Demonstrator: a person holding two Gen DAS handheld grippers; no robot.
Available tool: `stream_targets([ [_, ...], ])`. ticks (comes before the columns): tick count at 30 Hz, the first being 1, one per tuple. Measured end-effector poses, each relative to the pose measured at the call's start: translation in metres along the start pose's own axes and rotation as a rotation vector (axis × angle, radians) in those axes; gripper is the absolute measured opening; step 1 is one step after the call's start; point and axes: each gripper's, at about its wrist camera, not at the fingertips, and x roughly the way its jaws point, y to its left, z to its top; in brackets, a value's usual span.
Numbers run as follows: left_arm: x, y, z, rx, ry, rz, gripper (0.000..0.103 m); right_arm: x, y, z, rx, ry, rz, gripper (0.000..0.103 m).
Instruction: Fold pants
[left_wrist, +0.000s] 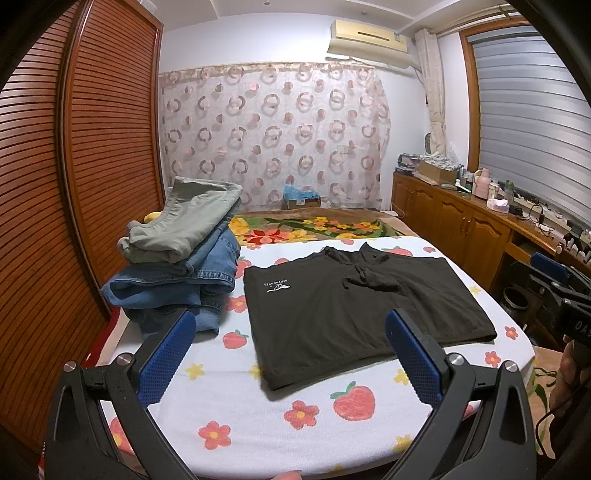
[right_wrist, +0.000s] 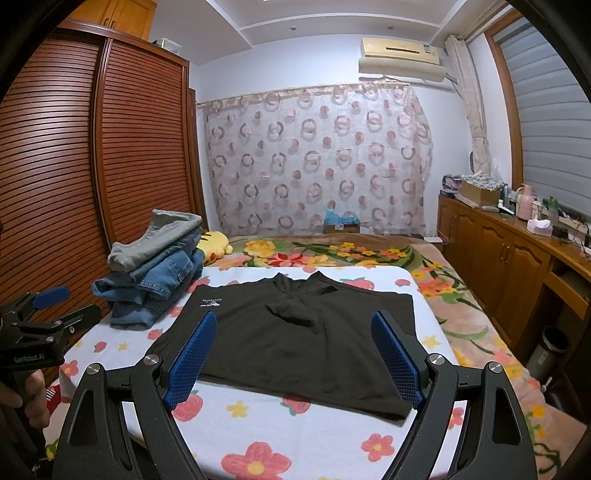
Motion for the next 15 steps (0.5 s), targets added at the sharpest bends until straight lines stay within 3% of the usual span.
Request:
stream_targets([
  [15, -0.0027, 0.0019, 0.0022, 0.002, -0.007, 0.003, 0.103, -0.0016, 0.0006, 0.0007, 0.001, -0.007, 0.0, 0.087],
])
